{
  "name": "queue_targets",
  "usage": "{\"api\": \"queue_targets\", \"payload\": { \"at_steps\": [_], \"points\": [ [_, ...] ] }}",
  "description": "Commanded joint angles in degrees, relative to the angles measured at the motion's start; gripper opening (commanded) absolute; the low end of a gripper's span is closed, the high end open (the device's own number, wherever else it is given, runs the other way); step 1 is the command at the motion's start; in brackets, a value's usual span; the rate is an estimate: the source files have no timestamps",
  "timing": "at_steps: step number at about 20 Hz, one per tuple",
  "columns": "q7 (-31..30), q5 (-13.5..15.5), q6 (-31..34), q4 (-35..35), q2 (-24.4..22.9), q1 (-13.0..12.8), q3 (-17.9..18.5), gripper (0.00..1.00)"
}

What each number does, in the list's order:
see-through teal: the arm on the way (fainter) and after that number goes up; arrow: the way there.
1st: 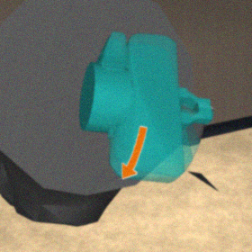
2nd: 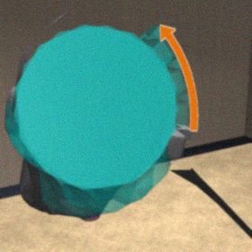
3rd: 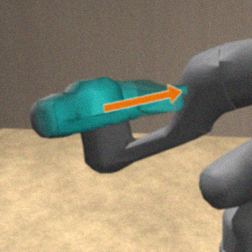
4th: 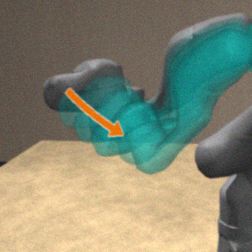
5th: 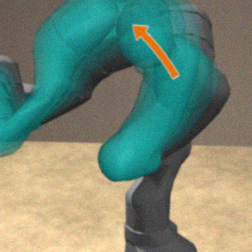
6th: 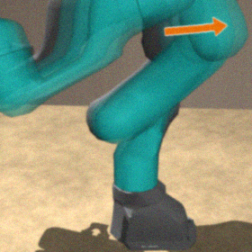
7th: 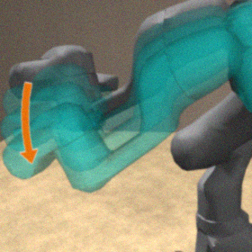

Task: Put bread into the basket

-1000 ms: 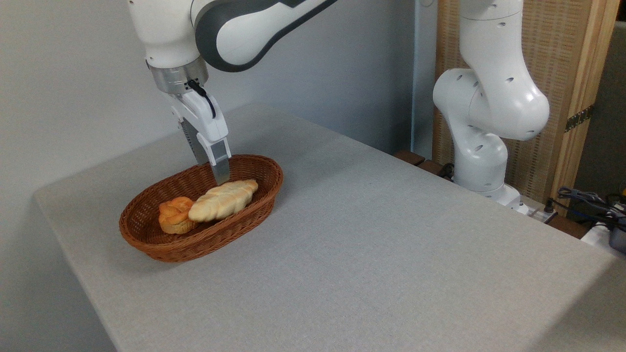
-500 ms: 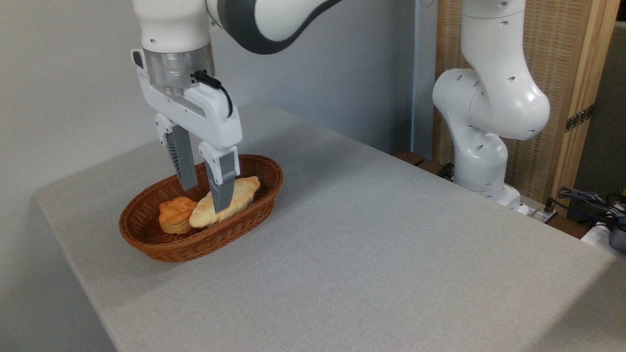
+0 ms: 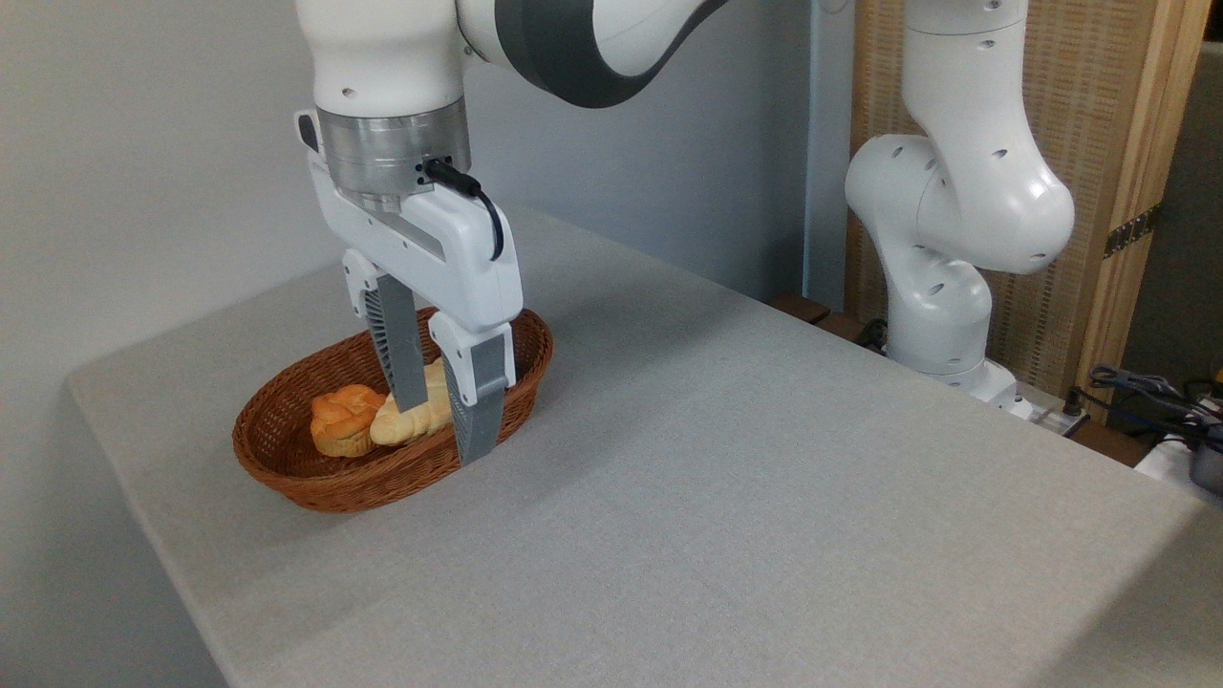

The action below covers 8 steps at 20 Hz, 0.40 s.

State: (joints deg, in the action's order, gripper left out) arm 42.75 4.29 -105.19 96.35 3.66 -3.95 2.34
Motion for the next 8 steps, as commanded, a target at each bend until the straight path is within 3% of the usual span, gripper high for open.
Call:
{"api": "queue_targets", "payload": {
  "at_steps": [1,8],
  "points": [
    [1.46,-0.69,1.56,-0.20,-0.06,-0.62,0.74,1.00],
    [1.02,0.46,1.56,-0.11,-0.06,-0.53,0.92,1.00]
  ]
}}
